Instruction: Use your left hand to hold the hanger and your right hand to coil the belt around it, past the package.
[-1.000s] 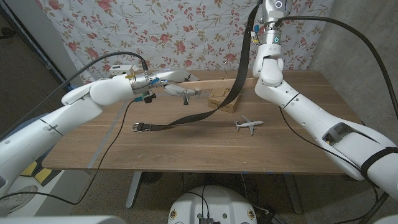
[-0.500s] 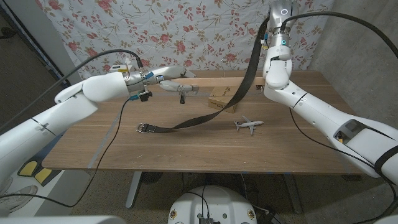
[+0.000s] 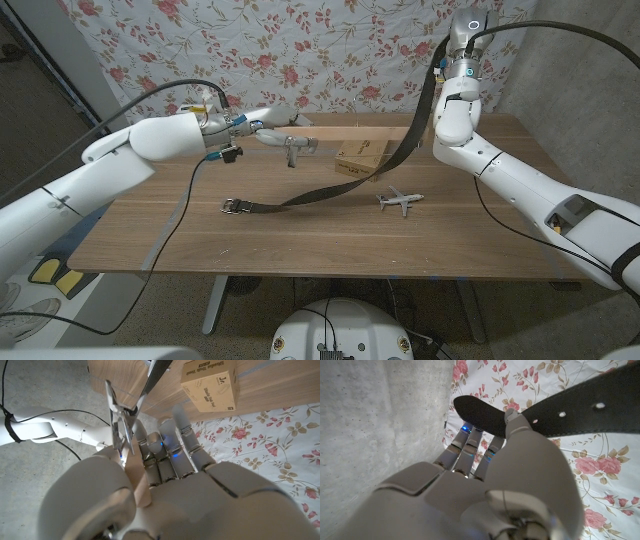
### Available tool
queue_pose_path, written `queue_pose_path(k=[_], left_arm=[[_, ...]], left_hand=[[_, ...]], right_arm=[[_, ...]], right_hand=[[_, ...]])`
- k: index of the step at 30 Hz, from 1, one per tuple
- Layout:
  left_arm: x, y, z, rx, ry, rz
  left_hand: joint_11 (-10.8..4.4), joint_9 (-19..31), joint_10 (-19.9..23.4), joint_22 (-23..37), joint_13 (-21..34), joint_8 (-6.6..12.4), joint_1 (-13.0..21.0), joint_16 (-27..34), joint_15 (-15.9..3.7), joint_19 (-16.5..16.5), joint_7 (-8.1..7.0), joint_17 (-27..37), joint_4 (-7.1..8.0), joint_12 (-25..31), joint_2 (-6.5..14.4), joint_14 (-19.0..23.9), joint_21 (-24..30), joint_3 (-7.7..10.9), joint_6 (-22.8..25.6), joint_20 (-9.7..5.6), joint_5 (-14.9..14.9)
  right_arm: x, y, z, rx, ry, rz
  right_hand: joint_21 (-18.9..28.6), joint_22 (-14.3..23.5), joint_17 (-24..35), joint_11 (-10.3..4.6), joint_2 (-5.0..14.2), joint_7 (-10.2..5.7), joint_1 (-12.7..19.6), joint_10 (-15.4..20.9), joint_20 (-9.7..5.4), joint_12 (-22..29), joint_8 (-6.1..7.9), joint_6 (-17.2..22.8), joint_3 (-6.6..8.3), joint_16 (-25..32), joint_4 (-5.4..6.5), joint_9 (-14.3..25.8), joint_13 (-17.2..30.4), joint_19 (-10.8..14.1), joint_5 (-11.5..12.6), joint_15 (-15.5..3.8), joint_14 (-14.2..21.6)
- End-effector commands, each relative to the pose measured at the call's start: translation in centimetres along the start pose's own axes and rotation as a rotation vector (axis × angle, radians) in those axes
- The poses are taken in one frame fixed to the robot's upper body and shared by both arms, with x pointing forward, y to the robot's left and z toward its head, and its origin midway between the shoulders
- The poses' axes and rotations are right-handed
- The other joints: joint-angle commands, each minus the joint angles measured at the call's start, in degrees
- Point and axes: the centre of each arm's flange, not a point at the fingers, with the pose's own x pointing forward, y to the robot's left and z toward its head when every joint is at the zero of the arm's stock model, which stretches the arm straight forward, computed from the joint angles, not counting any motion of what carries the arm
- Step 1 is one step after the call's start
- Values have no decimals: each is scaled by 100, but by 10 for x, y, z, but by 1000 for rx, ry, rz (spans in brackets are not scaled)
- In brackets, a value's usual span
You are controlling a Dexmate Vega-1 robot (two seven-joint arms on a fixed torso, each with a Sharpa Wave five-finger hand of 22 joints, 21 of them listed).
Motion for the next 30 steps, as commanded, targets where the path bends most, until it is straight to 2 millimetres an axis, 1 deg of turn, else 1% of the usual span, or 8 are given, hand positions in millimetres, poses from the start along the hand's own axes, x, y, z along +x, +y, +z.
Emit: queue_pose_path(k=[1, 9, 15, 20, 25, 27, 28, 30], left_arm=[[-12, 12, 8, 18, -171, 210], [-2, 10, 0, 5, -173, 192], [2, 8, 0, 14, -183, 201], [7, 4, 0, 4, -186, 183], [12, 0, 0, -2, -190, 169], [13, -1, -1, -6, -192, 175], [13, -1, -2, -7, -193, 180], [11, -1, -2, -9, -201, 198]], left_hand=[[-15, 6, 26, 21, 8, 46, 43, 45, -7, -14, -44, 24, 17, 19, -10, -20, 41, -33, 10, -34, 33], [-45, -1, 25, -15, 8, 50, 33, 58, -24, -7, -58, 27, 31, 19, -12, -43, 30, -39, -4, -61, 47], [-59, -7, 15, -50, 7, 44, 24, 66, -43, -12, -38, 20, 38, 18, -13, -50, 16, -43, -50, -70, 59], [-54, -3, 16, -56, 6, 53, 19, 65, -30, -18, -114, 12, 40, 18, -13, -49, 18, -46, -61, -67, 67], [-56, -47, 12, -86, 6, 66, 14, 47, -44, -15, -79, -24, 40, 18, -9, -33, 12, -50, 3, -76, 74], [-65, -60, 14, -86, 6, 56, 13, 52, -50, -17, -84, -9, 39, 19, -8, -42, 16, -51, -15, -78, 76], [-59, -51, 11, -87, 6, 58, 13, 55, -60, -20, -50, -3, 39, 18, -7, -42, 16, -52, -32, -77, 77], [-58, -30, 12, -111, 6, 68, 12, 47, -39, -17, -71, -15, 38, 18, -7, -39, 8, -55, -55, -81, 78]], right_arm=[[0, 19, 8, 45, 18, 16], [13, -3, 12, 75, 46, -111], [11, -12, 6, 78, 86, -201], [10, -22, 2, 82, 118, -257], [13, -42, 6, 114, 119, -325], [14, -52, 10, 122, 93, -352], [14, -57, 13, 138, 79, -363], [12, -65, 19, 153, 40, -391]], right_hand=[[34, 11, 17, -7, -1, -34, 28, 81, -449, 0, 1, 28, -49, -2, -20, 1, 17, -17, 51, -964, -20], [60, 9, 34, -8, 3, -35, 31, 126, -399, -19, 2, 57, -94, -3, -11, -20, -5, -5, 84, -959, 13], [81, 9, 52, -6, 15, -42, 32, 166, -352, -28, -5, 72, -133, 7, 1, -44, -11, -6, 113, -952, 72], [88, 10, 75, -3, 25, 1, 65, 228, -282, -43, -2, 104, -194, 10, 0, -55, -13, -103, 165, -934, 174], [67, 11, 75, 8, 69, 86, 107, 230, -224, -61, -14, 104, -216, -29, 1, -64, 1, -247, 205, -910, 182], [72, 12, 76, 10, 82, 90, 115, 226, -221, -66, -18, 97, -219, -35, 3, -63, 4, -251, 213, -909, 188], [76, 12, 77, 11, 91, 92, 116, 228, -218, -68, -22, 91, -224, -40, 6, -61, 7, -255, 219, -906, 193], [81, 12, 76, 12, 98, 101, 120, 224, -222, -73, -25, 86, -229, -47, 8, -59, 10, -256, 225, -903, 195]])
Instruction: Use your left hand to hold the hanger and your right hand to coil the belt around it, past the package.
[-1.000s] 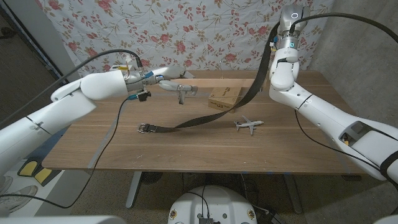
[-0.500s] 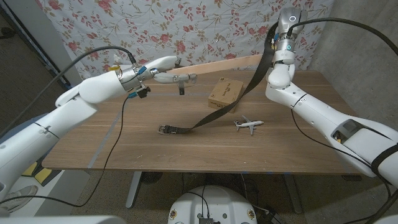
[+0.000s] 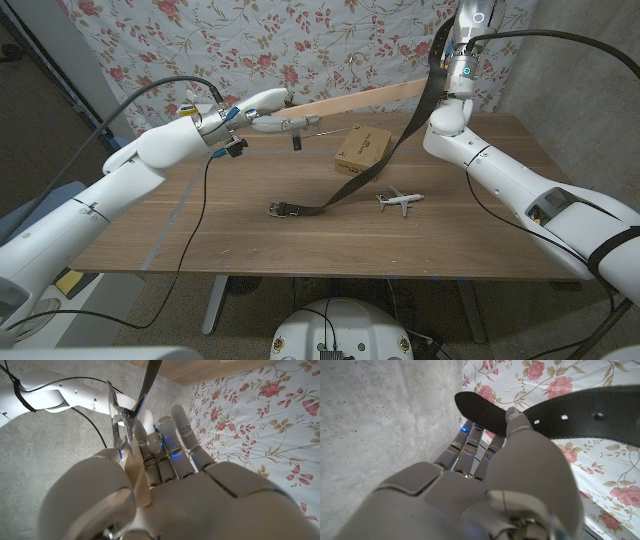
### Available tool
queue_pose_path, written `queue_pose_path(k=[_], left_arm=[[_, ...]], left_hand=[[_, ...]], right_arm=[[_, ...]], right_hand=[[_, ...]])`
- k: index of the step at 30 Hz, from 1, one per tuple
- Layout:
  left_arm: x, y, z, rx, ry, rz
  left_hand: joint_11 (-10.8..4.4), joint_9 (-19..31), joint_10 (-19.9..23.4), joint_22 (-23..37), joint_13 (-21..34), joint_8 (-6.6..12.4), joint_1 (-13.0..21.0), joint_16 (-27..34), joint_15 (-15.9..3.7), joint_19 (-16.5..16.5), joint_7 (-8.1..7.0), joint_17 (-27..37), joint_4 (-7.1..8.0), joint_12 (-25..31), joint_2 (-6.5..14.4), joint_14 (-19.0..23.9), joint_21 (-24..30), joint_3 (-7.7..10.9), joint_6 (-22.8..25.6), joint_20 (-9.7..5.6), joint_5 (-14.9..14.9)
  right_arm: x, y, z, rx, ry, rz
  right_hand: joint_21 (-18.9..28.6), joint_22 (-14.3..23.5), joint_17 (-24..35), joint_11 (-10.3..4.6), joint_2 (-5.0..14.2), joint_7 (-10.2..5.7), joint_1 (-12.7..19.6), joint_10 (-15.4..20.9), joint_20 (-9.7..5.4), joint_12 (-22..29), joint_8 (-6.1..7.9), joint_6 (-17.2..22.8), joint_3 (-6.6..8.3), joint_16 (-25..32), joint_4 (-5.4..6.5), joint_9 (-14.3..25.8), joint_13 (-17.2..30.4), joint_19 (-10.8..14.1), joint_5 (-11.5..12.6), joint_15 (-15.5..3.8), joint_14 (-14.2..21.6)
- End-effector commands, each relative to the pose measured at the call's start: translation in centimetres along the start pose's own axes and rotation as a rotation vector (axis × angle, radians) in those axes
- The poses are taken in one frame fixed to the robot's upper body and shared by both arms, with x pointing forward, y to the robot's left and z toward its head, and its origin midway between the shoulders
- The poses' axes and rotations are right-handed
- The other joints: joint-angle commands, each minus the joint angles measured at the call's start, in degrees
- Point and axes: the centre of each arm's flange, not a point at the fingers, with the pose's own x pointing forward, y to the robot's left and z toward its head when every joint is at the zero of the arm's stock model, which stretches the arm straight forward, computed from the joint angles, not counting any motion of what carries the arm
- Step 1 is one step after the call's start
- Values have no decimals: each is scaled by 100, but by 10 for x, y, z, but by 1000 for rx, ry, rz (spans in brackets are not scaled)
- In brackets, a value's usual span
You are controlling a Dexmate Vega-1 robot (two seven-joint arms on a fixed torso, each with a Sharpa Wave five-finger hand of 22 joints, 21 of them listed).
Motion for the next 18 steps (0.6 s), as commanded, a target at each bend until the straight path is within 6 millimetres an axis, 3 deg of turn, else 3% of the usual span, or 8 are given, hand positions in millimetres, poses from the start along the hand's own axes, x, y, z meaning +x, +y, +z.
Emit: queue_pose_path(k=[1, 9, 18], left_arm=[[2, -7, -2, -12, -32, 35], [-6, -6, -1, -29, -158, 182], [-10, -6, -17, -84, -207, 297]], left_hand=[[-22, 23, 9, -4, 15, 12, 13, 18, -8, 14, 7, 18, -7, 18, -3, -12, 12, -11, 24, -51, 39], [-42, 16, 12, -11, 15, 31, 1, 26, -31, 6, -26, 32, 0, 19, -4, -15, 13, -17, 42, -69, 44], [-57, 10, 8, -33, 16, 25, -19, 33, -23, 8, -25, 40, 10, 19, -4, -22, 0, -18, -13, -76, 55]], right_arm=[[9, -44, 23, 87, -76, -159], [2, -61, 50, 125, -189, -208], [-10, -61, 51, 112, -219, -187]], right_hand=[[37, 11, 23, -7, 32, 47, 37, 18, -255, -25, 9, -15, -29, -31, -6, 24, 18, -26, 44, -912, 59], [52, 10, 24, -7, 47, 43, 55, 9, -273, -40, -1, -19, -55, -60, -3, 25, 29, -46, 66, -921, 62], [64, 9, 27, -4, 81, 41, 69, -6, -273, -59, -12, -24, -83, -93, 10, 27, 42, -84, 89, -921, 68]])
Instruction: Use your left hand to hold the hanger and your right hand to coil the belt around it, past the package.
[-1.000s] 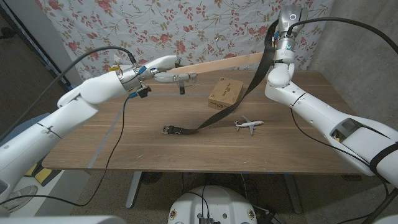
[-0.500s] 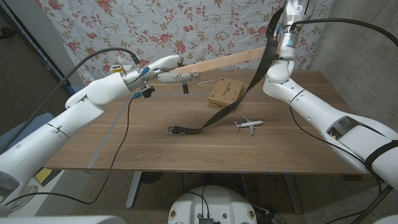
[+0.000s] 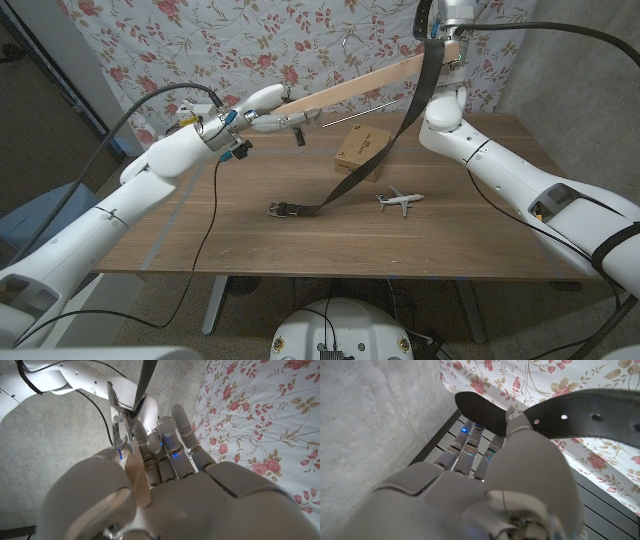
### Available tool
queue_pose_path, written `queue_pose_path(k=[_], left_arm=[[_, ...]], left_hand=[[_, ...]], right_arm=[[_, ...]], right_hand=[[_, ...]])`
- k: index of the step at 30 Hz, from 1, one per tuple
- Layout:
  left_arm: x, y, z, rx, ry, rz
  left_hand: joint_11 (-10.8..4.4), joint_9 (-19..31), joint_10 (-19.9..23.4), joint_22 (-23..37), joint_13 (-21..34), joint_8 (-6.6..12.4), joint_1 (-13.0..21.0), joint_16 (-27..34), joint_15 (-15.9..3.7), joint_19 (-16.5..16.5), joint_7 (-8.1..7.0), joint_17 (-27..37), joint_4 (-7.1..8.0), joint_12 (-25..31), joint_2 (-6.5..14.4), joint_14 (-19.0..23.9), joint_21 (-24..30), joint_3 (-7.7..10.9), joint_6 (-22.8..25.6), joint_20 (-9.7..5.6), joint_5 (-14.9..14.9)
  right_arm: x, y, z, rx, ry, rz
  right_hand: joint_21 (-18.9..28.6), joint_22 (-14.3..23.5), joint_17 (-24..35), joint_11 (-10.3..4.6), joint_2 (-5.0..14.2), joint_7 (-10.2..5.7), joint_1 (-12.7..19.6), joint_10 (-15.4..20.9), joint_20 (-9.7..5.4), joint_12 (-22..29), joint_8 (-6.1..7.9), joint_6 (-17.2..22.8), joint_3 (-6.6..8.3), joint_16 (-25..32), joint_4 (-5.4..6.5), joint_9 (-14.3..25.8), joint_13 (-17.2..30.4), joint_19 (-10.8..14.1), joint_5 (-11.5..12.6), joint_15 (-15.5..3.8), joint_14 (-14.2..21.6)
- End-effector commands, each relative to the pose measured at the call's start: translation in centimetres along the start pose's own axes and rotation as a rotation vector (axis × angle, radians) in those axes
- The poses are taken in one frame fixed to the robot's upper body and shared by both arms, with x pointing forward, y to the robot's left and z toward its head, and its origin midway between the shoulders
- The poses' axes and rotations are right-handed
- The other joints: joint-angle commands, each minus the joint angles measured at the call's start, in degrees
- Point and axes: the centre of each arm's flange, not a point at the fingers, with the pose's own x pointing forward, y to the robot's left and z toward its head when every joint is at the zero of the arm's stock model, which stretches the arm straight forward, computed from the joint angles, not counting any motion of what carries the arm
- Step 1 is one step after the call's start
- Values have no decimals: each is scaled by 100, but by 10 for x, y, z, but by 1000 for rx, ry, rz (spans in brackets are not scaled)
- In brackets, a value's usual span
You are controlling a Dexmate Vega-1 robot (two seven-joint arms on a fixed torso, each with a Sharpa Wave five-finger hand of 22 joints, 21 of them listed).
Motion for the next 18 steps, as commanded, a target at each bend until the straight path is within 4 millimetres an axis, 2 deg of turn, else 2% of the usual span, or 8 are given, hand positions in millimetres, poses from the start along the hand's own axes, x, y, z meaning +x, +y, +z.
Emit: queue_pose_path(k=[1, 9, 13, 14, 18], left_arm=[[-8, 0, -11, -54, -101, 168], [-6, 0, -14, -83, -146, 241], [-1, 3, -15, -83, -117, 209], [0, 3, -15, -83, -111, 205], [6, 7, -16, -80, -73, 150]], left_hand=[[-47, 9, -6, -15, 7, 32, -21, 36, -24, -2, -32, 26, 7, 18, -3, -23, -8, -15, 2, -38, 56], [-65, -7, -11, -61, 7, 36, -50, 28, -60, 7, -71, 4, 15, 19, 0, -34, -44, -15, -23, -69, 68], [-85, -4, -5, -82, 7, 43, -64, -8, -62, 23, -99, -38, 15, 22, 1, -18, -56, -14, -47, -76, 72], [-86, -13, -6, -85, 7, 65, -68, -4, -75, 19, -35, -23, 15, 21, 4, -23, -60, -14, 13, -75, 73], [-79, 9, 3, -79, 7, 71, -76, -45, -70, 22, -41, -70, 11, 23, 7, -4, -54, -12, -37, -74, 74]], right_arm=[[-11, -9, 14, 4, -71, 2], [-35, 6, 11, 18, -73, 83], [-60, 22, 8, 24, -54, 143], [-65, 25, 7, 28, -49, 156], [-89, 36, 2, 41, -20, 209]], right_hand=[[22, 7, 29, -4, 44, 24, 17, 0, -282, -19, 9, -2, -48, -32, 4, 25, 18, -27, 35, -892, 36], [54, 3, 43, -5, 39, -5, 46, 18, -318, -27, 1, 37, -97, -62, 0, 12, 34, -21, 57, -918, 44], [73, 2, 53, -7, 20, -18, 55, 35, -344, -28, -7, 54, -126, -71, -5, -1, 40, -3, 64, -927, 47], [77, 1, 58, -7, 18, -17, 58, 43, -346, -27, -12, 58, -133, -70, -6, -8, 42, -2, 66, -930, 52], [89, 0, 68, -9, 3, -26, 63, 61, -358, -27, -14, 66, -155, -71, -9, -10, 43, 8, 71, -932, 61]])
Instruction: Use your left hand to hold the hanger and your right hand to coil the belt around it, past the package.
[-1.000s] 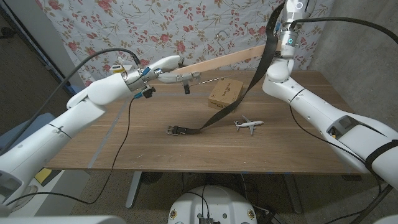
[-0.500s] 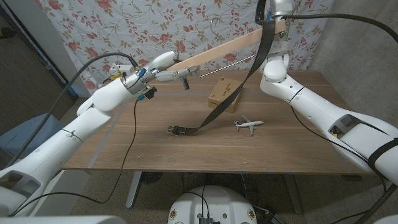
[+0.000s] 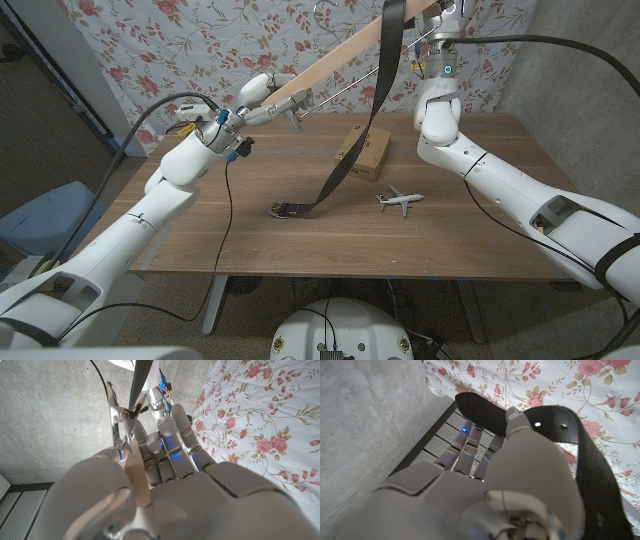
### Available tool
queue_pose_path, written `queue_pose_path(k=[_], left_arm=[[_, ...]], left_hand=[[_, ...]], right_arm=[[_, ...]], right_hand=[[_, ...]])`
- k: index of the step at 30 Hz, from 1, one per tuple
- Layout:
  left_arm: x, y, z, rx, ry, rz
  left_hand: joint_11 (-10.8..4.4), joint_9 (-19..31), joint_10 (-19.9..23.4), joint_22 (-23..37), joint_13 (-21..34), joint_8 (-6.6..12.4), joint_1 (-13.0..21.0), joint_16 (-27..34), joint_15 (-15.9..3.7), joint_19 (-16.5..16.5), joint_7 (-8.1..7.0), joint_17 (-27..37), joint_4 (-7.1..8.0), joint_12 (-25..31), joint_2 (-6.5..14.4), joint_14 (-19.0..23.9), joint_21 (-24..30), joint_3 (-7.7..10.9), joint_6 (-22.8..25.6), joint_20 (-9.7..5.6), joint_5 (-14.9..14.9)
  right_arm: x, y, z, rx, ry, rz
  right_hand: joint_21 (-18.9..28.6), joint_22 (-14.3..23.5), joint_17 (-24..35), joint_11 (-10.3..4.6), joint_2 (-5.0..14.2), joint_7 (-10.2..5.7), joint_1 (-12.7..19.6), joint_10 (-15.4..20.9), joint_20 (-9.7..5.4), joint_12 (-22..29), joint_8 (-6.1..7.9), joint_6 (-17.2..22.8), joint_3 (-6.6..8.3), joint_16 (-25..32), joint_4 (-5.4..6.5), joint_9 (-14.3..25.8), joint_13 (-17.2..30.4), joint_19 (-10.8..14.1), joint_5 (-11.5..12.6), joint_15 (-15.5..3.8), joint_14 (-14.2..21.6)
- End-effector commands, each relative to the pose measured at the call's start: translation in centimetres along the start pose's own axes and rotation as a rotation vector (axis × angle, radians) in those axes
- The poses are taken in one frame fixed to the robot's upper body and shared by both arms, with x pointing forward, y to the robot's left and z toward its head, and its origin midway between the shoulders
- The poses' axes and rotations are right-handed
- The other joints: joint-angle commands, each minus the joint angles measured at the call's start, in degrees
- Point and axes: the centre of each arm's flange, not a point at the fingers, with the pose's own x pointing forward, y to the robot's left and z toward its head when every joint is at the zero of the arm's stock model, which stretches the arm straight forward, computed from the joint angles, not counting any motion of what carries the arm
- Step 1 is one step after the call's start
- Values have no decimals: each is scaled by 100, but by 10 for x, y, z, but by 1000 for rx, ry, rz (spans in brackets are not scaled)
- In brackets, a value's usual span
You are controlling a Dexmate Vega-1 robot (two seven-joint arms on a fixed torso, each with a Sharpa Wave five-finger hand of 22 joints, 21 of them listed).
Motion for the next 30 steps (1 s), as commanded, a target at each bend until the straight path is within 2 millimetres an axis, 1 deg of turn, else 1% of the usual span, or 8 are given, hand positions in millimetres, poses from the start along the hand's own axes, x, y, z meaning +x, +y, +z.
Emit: queue_pose_path(k=[1, 6, 8, 13, 17, 20, 23, 30], left_arm=[[12, 5, -6, -7, 52, -52], [21, 8, -13, 0, 110, -108], [28, 9, -16, 13, 151, -161], [49, 11, -29, 45, 280, -322], [61, 12, -38, 64, 350, -397], [69, 12, -43, 80, 380, -437], [74, 11, -46, 103, 377, -440], [77, 10, -50, 106, 332, -378]], left_hand=[[-44, 29, 32, -1, 7, 24, -73, -42, -89, 14, 0, 4, 11, 23, 6, 17, -27, -12, 12, -25, 28], [-44, 2, 27, 2, 8, 25, -77, -28, -76, 12, -4, 45, 5, 22, 11, 19, -22, -11, 28, -24, 28], [-31, -13, 37, 14, 7, 27, -76, -23, -80, 15, 40, 49, 2, 25, 14, 33, -10, -10, 45, -18, 28], [-10, -5, 30, 19, 7, 49, -72, -8, -72, 22, 51, 76, -7, 21, 21, 33, 5, -9, 61, -5, 24], [13, -8, 47, 0, 6, 55, -62, -31, -52, 20, 92, 38, -18, 25, 28, 56, 7, -10, 48, 3, 19], [2, 9, 50, 0, 7, 69, -56, -23, -49, 28, 83, 58, -24, 24, 31, 52, 21, -12, 38, 21, 16], [9, 9, 57, 5, 7, 66, -50, -21, -48, 22, 93, 65, -28, 26, 32, 54, 32, -14, 15, 25, 13], [28, 7, 58, -5, 7, 81, -40, -12, -44, 23, 104, 75, -32, 23, 39, 66, 48, -18, 26, 26, 7]], right_arm=[[-55, 34, -6, 39, 55, 132], [-90, 46, -11, 86, 127, 189], [-106, 50, -12, 104, 147, 211], [-148, 59, -17, 136, 198, 268], [-179, 63, -21, 159, 250, 304], [-201, 64, -24, 168, 286, 323], [-217, 64, -28, 170, 321, 333], [-245, 56, -40, 182, 408, 328]], right_hand=[[37, 0, 31, -10, -19, -4, 40, 63, -357, -27, -3, 46, -54, -24, -17, 9, 17, 9, 41, -933, 63], [62, -2, 58, -14, -33, -2, 53, 91, -371, -41, -12, 71, -99, -19, -19, -12, 7, 23, 52, -936, 93], [67, -2, 62, -14, -41, -3, 55, 99, -369, -40, -9, 79, -109, -19, -21, -11, 9, 25, 54, -936, 95], [76, -3, 73, -15, -56, -8, 60, 119, -382, -38, -7, 86, -133, -19, -24, -8, 14, 27, 58, -938, 102], [84, -3, 85, -16, -61, -15, 60, 128, -383, -42, -1, 88, -154, -17, -22, 0, 14, 24, 62, -937, 111], [86, -3, 88, -16, -62, -17, 60, 128, -378, -46, 1, 91, -159, -17, -21, 3, 12, 22, 64, -937, 115], [88, -3, 92, -17, -63, -19, 60, 133, -373, -47, 3, 93, -168, -17, -20, 5, 13, 18, 65, -936, 118], [95, -3, 106, -18, -68, -25, 66, 149, -355, -52, 6, 106, -194, -18, -20, 2, 14, 3, 72, -934, 125]])
